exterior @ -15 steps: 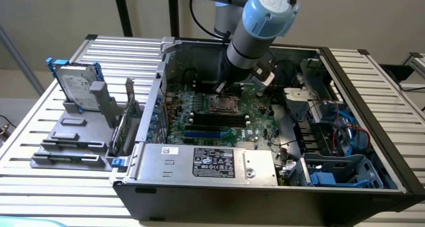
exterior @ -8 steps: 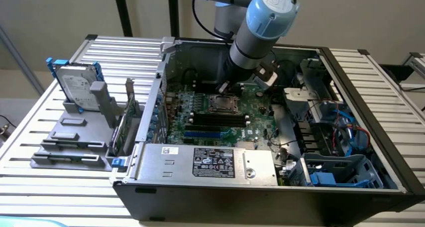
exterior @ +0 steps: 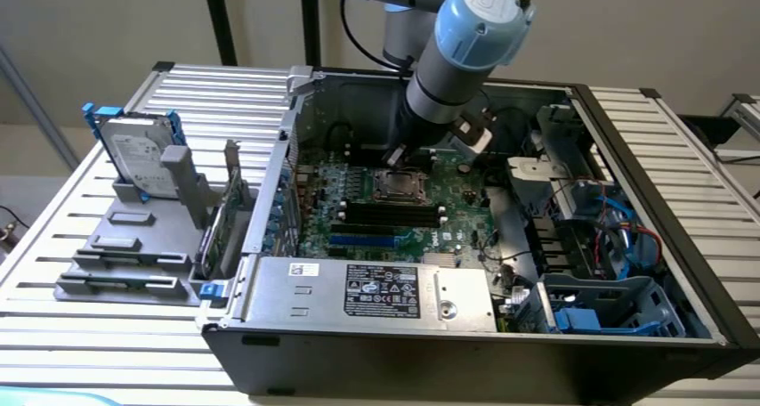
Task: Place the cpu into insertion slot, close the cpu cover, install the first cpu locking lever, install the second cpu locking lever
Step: 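Install the first cpu locking lever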
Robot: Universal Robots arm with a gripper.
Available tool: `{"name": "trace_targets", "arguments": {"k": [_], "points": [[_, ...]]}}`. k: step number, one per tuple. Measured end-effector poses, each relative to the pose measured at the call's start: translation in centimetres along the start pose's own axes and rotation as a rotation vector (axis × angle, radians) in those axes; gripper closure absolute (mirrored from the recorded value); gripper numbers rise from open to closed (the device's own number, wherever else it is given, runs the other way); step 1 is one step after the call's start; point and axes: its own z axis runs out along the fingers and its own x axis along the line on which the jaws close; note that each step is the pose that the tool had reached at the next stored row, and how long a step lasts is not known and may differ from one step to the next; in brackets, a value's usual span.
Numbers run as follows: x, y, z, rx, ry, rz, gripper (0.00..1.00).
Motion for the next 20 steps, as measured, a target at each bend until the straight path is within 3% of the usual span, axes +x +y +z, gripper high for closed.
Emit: {"name": "trace_targets", "arguments": {"k": [20], "points": [[0.19,-0.03,0.07,0.0009,-0.0002,0.0,0.89]]}}
